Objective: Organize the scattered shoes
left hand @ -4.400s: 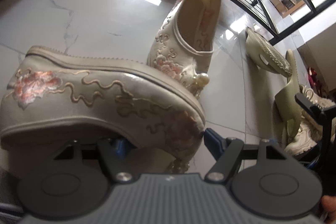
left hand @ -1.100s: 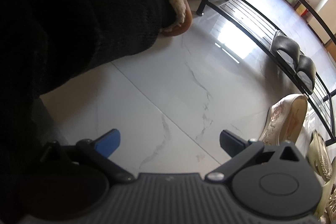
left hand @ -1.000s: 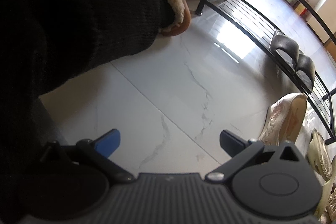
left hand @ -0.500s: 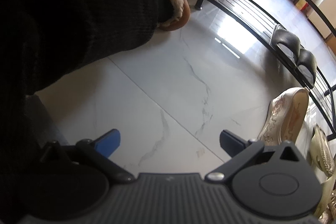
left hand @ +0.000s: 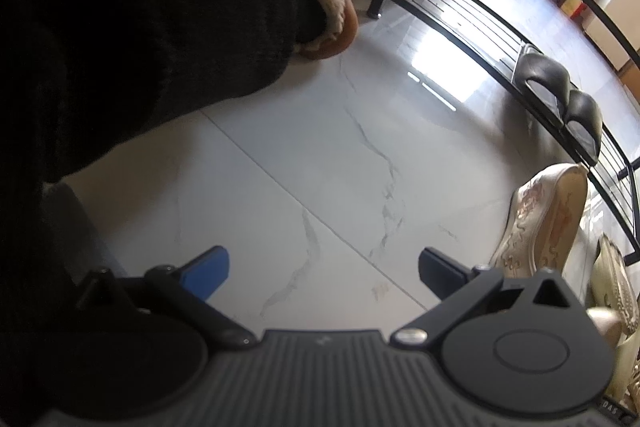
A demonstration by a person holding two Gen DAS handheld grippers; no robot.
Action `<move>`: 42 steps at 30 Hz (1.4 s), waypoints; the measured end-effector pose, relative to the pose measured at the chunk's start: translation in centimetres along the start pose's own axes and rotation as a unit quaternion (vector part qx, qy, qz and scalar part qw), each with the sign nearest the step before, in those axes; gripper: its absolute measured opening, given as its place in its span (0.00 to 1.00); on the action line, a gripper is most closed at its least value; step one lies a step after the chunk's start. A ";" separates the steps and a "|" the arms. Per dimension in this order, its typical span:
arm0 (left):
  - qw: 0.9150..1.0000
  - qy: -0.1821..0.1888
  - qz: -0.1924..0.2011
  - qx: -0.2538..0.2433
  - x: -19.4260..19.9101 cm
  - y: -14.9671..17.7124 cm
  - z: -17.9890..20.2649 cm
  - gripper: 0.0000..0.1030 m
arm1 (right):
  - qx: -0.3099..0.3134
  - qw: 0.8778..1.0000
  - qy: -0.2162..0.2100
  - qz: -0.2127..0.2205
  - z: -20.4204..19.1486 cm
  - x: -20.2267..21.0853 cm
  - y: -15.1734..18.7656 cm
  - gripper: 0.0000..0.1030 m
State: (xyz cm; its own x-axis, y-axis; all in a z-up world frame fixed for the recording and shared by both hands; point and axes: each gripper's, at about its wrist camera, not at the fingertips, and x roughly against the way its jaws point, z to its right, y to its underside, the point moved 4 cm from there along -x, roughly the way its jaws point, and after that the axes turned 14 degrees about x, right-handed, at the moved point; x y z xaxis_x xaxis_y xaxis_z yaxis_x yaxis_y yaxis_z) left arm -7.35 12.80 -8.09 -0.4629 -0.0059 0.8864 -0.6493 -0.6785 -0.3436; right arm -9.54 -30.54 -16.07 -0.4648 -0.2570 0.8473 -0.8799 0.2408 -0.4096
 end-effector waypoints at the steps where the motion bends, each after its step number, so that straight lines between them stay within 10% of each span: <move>1: 1.000 0.000 0.000 0.000 0.0 0.0 0.0 0.98 | 0.002 1.000 0.002 0.004 0.1 0.2 0.0 0.68; 10: 1.000 -0.001 -0.005 0.000 -0.2 0.1 0.1 0.98 | 0.067 0.992 0.056 0.090 -3.0 4.4 -2.0 0.99; 16: 1.000 -0.003 -0.014 -0.002 -0.6 0.2 0.2 0.98 | 0.167 0.979 0.107 0.052 -6.6 0.9 -2.4 1.00; 23: 1.000 -0.007 -0.016 0.011 -0.8 -0.1 -0.3 0.98 | 0.209 0.964 0.166 0.017 -7.2 -2.1 -3.1 0.62; 42: 0.999 -0.020 -0.030 0.014 -1.9 0.4 0.0 0.98 | 0.258 0.952 0.160 0.044 -10.9 -6.1 -13.9 0.59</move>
State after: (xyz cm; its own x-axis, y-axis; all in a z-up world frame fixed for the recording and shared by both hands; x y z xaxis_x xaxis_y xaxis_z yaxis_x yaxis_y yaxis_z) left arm -6.74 12.58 -9.88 -0.3989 0.0063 0.9170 -0.6572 -0.6994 -0.2811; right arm 6.56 -22.12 -11.88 -0.5568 0.0610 0.8284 -0.8092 -0.2647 -0.5245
